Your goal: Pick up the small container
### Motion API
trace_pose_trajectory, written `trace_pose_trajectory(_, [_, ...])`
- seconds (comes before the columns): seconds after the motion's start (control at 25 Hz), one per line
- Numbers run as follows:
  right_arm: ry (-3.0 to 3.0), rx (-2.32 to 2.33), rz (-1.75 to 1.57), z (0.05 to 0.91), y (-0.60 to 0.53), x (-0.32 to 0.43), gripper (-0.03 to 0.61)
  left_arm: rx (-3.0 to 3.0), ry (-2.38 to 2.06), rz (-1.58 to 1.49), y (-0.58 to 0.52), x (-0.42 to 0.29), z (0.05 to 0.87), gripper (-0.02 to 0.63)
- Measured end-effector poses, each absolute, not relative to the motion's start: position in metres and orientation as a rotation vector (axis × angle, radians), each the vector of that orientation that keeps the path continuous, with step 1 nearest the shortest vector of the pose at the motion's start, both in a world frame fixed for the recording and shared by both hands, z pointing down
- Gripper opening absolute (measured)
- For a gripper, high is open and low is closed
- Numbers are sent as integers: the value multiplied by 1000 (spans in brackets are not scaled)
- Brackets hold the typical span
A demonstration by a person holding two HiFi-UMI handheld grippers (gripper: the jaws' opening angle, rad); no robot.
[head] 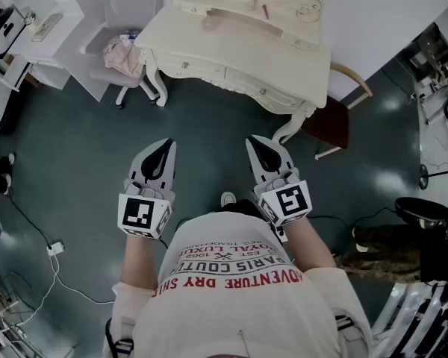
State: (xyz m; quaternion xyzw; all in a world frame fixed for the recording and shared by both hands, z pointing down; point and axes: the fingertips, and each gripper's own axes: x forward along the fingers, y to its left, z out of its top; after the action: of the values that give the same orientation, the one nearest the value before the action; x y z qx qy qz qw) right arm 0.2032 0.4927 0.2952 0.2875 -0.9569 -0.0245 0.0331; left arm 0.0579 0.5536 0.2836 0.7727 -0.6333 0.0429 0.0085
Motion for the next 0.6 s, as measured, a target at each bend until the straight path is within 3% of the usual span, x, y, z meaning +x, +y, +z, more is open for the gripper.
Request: trace_pose_trajectory(0.6, [-2967,862,-6,299,509,205,-2,2387,-1991,86,568,58,283,6])
